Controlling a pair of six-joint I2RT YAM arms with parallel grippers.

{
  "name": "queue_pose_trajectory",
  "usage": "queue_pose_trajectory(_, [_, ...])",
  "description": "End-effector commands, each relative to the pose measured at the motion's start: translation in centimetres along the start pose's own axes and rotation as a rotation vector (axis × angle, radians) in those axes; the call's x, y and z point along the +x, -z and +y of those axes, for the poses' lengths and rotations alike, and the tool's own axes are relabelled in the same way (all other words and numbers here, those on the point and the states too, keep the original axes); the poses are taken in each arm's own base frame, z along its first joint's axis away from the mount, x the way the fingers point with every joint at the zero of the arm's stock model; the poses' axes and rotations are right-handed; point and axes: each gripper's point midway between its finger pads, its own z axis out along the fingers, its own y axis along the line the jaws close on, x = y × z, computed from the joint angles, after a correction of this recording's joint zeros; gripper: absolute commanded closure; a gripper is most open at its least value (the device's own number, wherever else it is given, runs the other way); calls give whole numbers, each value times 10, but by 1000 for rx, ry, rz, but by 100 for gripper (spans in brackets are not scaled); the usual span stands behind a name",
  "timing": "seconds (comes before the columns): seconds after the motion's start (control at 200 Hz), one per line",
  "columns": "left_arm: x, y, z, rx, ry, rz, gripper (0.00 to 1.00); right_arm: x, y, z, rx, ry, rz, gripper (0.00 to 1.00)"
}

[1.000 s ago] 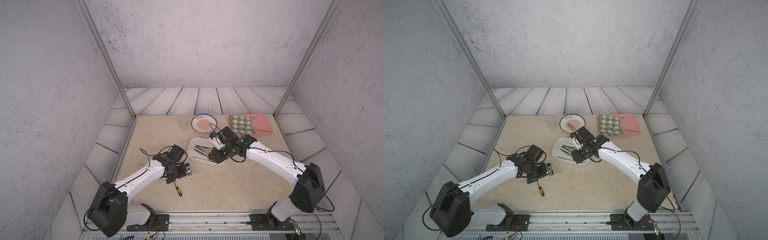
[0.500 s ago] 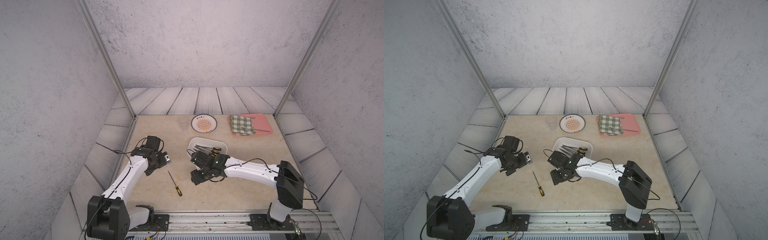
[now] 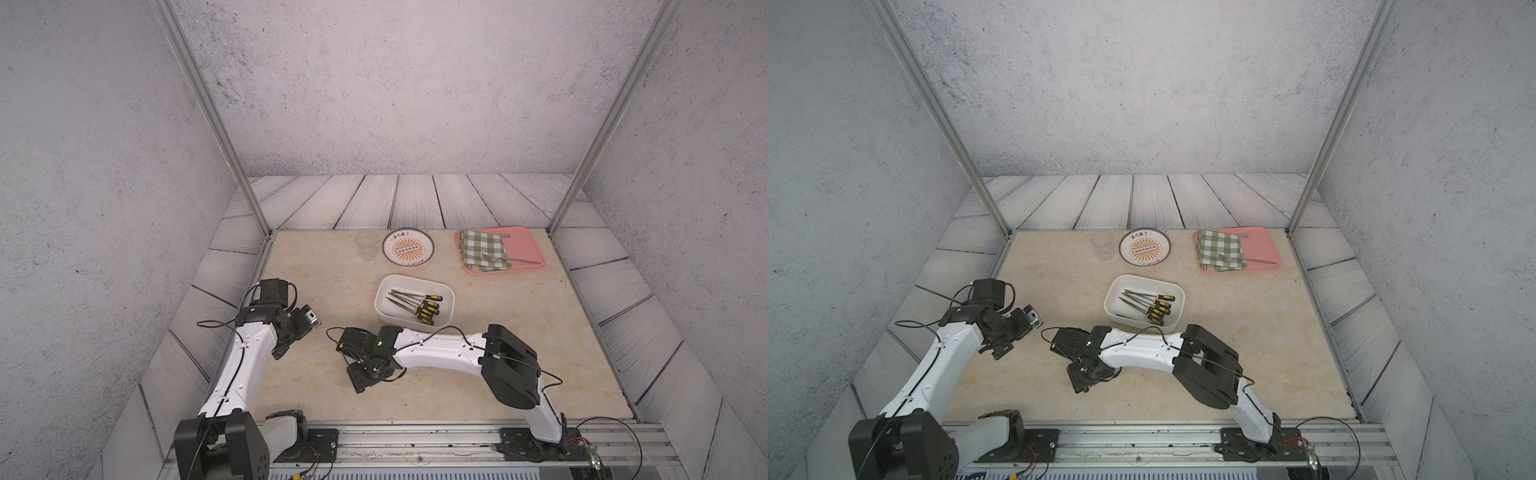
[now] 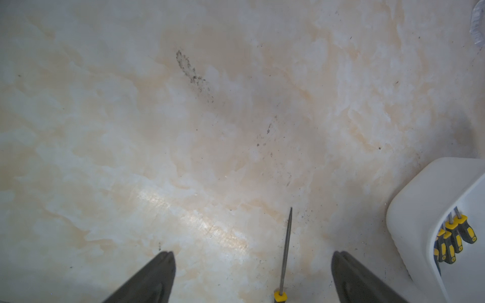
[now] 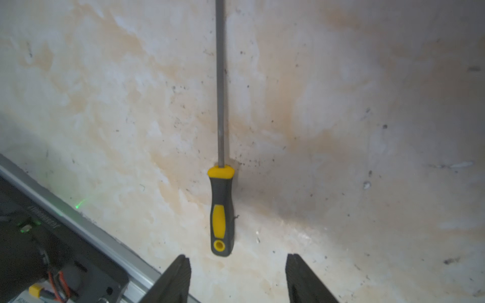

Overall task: Put the file tool into the storage box
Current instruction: Pick up the file tool from the center of the board.

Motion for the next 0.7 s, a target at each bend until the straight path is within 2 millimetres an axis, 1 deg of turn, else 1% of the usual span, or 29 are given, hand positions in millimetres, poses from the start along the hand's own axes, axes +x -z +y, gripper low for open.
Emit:
queue_pose_trajectory(0.0, [5,-2,2,19,-11,20,2,5,-8,-6,73,6,39,37])
queue_pose_trajectory(0.14, [5,-2,2,28,-11,14,2,6,-20,-3,103,40,62,38])
queue_pose_trajectory(0.265, [4,0,1,38,-14,2,2,7,-32,-5,130,49,80,41])
queue_pose_trajectory(0.385, [6,1,0,47,-5,7,2,8,-40,-6,147,50,92,50])
queue_pose_trajectory(0.49, [8,3,-2,60,1,12,2,6,-43,-11,173,67,86,66])
queue_pose_trajectory(0.535, [8,4,-4,75,3,15,2,3,-38,-13,187,79,73,73])
queue_pose_trajectory(0.6, [8,5,-10,104,-2,20,2,-2,-29,-20,229,112,46,81])
queue_pose_trajectory(0.696, [8,5,-15,127,5,32,1,-16,0,-31,277,178,-24,85])
